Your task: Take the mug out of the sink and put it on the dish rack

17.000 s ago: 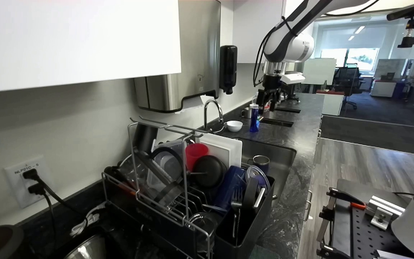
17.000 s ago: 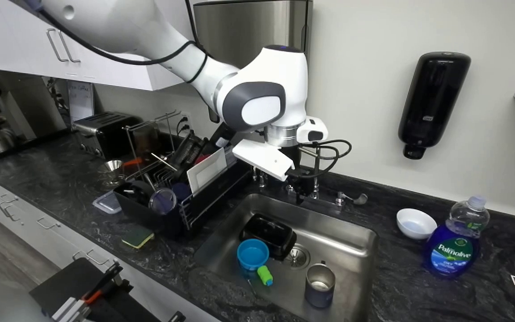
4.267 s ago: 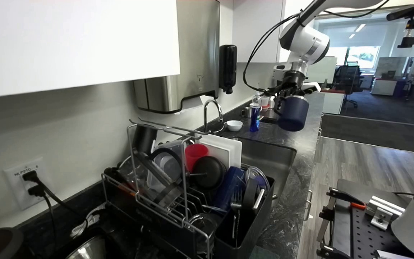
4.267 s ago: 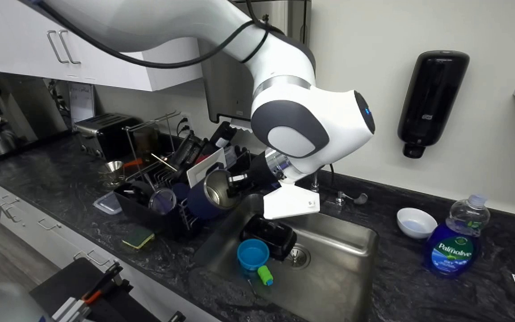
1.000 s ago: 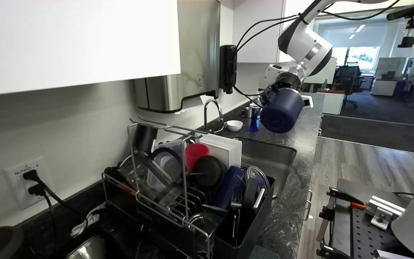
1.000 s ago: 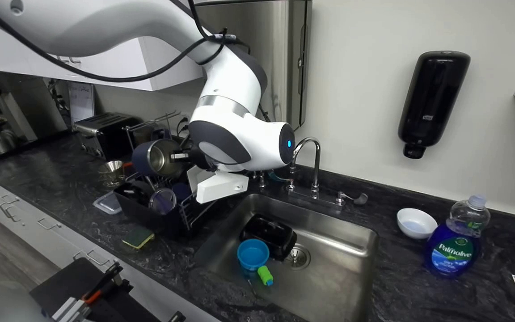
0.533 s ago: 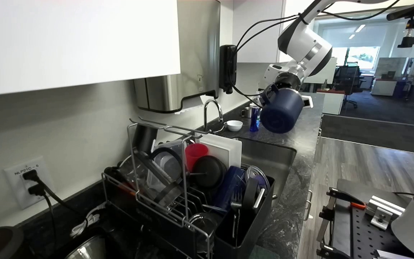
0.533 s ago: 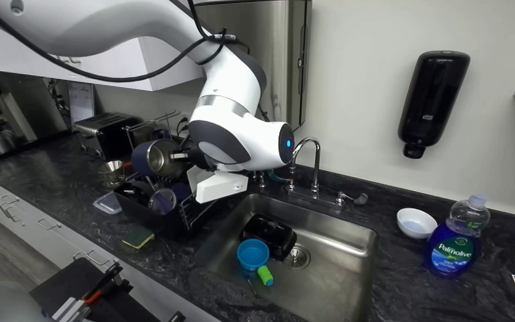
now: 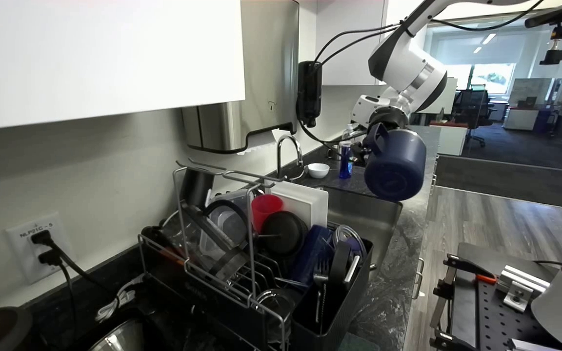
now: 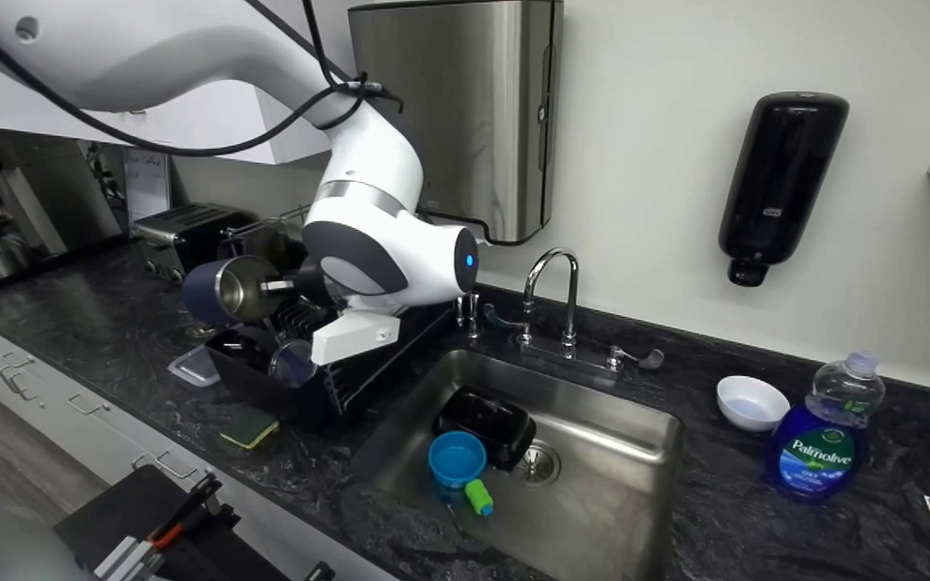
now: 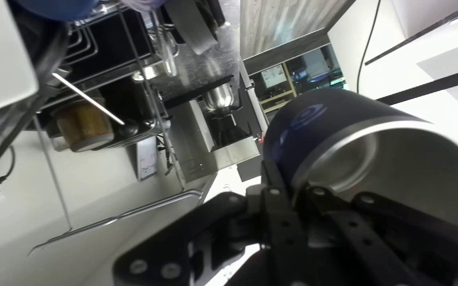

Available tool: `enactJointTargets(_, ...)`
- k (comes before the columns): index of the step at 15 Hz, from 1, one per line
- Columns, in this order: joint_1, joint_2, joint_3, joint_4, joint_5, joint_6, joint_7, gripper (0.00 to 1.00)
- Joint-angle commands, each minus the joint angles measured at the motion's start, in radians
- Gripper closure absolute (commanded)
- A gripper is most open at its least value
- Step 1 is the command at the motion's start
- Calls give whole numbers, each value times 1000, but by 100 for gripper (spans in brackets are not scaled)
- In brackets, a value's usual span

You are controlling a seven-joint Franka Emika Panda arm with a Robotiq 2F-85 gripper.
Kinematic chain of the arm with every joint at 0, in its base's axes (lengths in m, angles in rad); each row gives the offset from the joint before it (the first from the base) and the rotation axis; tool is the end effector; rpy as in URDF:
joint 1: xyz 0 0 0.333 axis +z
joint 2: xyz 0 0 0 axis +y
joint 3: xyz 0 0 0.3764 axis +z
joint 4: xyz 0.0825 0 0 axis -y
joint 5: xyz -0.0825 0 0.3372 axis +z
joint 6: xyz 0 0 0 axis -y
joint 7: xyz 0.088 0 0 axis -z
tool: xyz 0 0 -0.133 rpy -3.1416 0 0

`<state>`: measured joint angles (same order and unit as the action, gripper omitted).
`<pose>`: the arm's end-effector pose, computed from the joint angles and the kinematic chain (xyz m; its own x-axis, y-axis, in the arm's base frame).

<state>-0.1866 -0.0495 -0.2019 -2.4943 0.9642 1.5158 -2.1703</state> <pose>0.3527 -0.0227 0.3960 0.3254 0.3384 0.8829 0.9372 0.0082 -0.3486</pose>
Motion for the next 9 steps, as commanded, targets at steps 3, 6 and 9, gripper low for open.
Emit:
enactJointTargets(3, 54, -154, 58, -123, 71, 7, -41, 98)
enactJointTargets(6, 82, -235, 87, -175, 162, 27, -39, 98)
enactJointTargets(9, 107, -284, 129, -213, 242, 58, -34, 98)
